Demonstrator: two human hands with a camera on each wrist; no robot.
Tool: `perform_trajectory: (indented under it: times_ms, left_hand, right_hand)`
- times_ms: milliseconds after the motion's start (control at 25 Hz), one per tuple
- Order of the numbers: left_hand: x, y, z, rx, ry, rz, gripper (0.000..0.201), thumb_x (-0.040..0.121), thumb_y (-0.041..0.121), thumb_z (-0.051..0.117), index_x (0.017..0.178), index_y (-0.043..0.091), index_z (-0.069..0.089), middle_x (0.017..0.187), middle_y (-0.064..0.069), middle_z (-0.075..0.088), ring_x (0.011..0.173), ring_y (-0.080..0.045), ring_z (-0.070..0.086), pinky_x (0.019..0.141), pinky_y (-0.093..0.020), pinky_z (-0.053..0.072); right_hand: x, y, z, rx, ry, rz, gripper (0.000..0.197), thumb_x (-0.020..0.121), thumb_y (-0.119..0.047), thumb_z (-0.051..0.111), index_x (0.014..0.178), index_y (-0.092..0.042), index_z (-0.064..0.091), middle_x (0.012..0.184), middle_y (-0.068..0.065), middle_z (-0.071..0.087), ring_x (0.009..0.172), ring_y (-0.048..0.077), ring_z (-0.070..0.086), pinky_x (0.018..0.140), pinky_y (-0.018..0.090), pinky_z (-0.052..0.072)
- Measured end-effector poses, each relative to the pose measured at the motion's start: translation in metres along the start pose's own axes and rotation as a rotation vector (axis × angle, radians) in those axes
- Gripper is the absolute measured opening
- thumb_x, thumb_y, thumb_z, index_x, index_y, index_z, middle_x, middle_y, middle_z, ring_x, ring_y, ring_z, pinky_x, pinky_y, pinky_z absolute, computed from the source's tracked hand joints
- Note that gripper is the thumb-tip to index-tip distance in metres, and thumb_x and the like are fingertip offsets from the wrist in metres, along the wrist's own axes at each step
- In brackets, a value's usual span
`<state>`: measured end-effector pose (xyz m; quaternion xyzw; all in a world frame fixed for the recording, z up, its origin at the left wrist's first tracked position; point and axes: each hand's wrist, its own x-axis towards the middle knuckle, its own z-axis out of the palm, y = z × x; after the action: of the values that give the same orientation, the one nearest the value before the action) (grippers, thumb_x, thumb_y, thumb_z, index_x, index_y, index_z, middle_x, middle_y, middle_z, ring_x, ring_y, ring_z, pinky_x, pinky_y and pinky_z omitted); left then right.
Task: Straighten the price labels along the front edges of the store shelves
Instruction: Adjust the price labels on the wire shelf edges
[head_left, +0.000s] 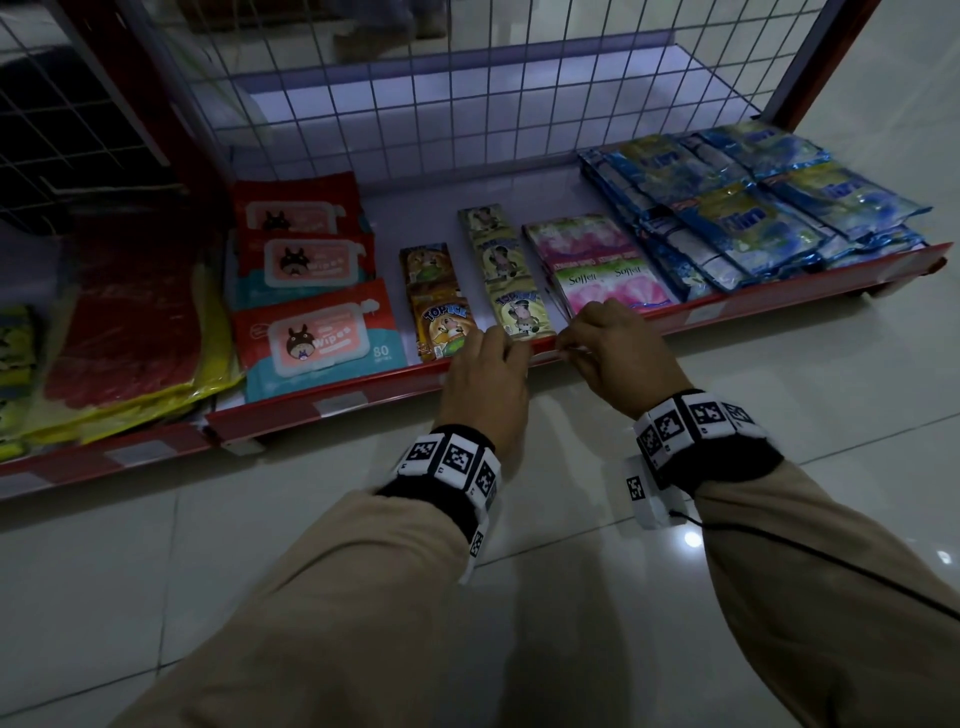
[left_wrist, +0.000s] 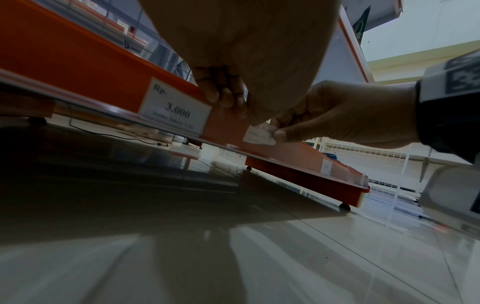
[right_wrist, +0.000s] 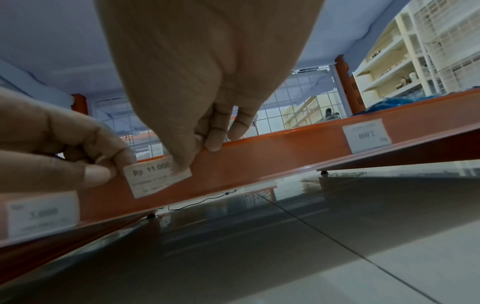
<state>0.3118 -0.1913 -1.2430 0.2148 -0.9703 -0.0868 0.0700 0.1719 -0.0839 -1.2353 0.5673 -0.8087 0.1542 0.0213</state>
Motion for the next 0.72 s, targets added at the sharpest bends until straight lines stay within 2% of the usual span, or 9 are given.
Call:
perform_trajectory:
  times_ms: [320,440,720]
  left_hand:
    - [0.0000,-0.0002,0.0014,-0.007,-0.001,-0.007,0.031,0.091,0.009,0.044,0.120,0.013,0.054,0.116,-0.010,0.049,0.109,-0.028,0.040,0.087,-0.034,0.032]
    - [0.0010,-0.0002,0.0009,-0.005,-0.003,-0.009,0.030,0.091,0.010,0.044,0.120,0.012,0.053,0.118,-0.009,0.049,0.109,-0.027,0.040,0.088,-0.034,0.033]
    - [-0.0006,0.0018,-0.0016,0.022,-0.009,-0.012,0.032,0.093,0.012,0.043,0.124,0.013,0.051,0.119,-0.009,0.048,0.111,-0.026,0.039,0.090,-0.035,0.034]
  right_hand:
    - [-0.0010,-0.0009,-0.0018,-0.010,-0.030,0.023,0.016,0.089,-0.017,0.062,0.101,-0.011,0.071,0.097,0.011,0.063,0.090,0.028,0.054,0.069,0.033,0.044]
    - [-0.0021,0.0005,-0.0046,0.022,-0.025,0.046,0.013,0.088,-0.018,0.061,0.098,-0.014,0.068,0.096,0.008,0.064,0.091,0.026,0.054,0.070,0.039,0.049]
    - [-0.0025,-0.0006,-0.0015,-0.029,-0.055,0.061,0.019,0.092,-0.018,0.057,0.104,-0.012,0.069,0.103,0.011,0.063,0.096,0.027,0.053,0.075,0.044,0.049]
